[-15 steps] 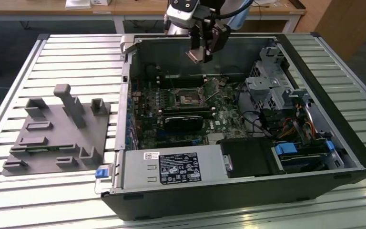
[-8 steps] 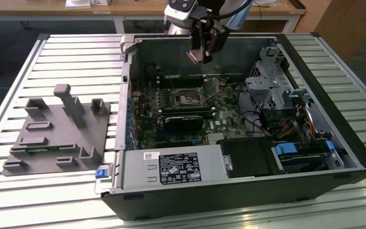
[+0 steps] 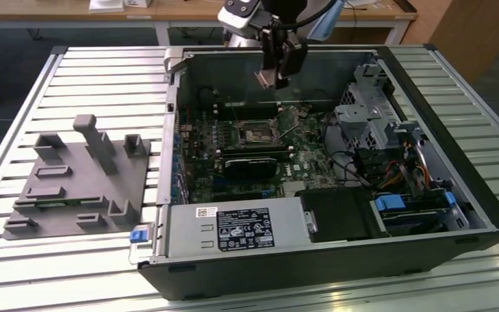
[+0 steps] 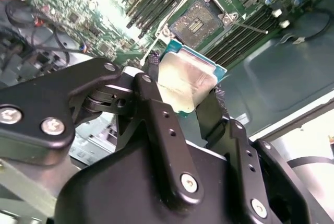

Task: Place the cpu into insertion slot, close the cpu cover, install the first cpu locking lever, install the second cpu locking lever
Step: 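Place the cpu into insertion slot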

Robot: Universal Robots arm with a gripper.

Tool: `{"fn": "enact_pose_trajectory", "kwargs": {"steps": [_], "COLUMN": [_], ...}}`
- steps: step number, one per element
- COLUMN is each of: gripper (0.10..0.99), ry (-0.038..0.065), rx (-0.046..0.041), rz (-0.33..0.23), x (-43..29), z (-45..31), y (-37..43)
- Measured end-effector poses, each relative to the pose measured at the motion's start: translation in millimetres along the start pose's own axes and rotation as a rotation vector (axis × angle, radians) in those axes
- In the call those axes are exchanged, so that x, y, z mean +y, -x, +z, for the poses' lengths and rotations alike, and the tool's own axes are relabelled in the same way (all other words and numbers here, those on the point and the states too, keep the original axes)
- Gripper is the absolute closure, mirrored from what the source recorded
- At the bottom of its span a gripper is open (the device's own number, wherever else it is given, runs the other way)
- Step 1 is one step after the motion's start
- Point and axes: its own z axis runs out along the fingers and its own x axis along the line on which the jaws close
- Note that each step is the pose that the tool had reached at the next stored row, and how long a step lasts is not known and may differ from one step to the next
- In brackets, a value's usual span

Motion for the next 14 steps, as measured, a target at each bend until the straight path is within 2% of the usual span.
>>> {"fn": "enact_pose_trajectory", "kwargs": {"steps": [9, 14], "gripper": [0.549, 0.549], "ry": [0.003, 0.003], "rx": [-0.0142, -0.0173], "rz": [0.16, 0.197], "x": [-0.7, -1.2], "z": [7.7, 15.3], "y": [0.2, -0.5]}}
